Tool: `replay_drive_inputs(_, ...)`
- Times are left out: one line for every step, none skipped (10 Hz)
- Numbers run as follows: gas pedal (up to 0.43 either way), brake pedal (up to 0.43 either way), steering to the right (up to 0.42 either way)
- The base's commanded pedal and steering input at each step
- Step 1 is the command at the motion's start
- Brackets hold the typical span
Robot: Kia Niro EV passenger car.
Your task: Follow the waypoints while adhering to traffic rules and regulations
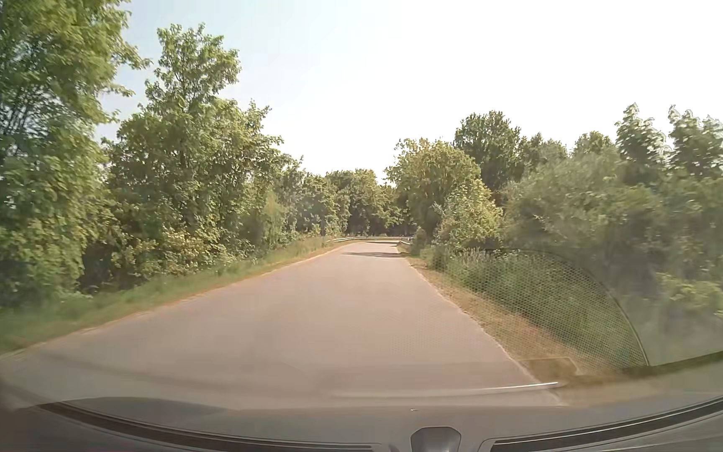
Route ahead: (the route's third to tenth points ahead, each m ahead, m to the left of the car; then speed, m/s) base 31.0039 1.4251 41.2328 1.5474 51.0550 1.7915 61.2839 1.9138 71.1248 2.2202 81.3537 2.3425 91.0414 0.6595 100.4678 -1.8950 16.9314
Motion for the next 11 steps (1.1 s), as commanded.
replay_drive_inputs(0.220,0.006,-0.014)
replay_drive_inputs(0.220,0.006,-0.013)
replay_drive_inputs(0.220,0.006,-0.010)
replay_drive_inputs(0.220,0.006,-0.009)
replay_drive_inputs(0.220,0.006,-0.008)
replay_drive_inputs(0.220,0.006,-0.007)
replay_drive_inputs(0.220,0.006,-0.006)
replay_drive_inputs(0.220,0.006,-0.006)
replay_drive_inputs(0.228,0.006,-0.006)
replay_drive_inputs(0.228,0.006,-0.005)
replay_drive_inputs(0.228,0.006,-0.004)
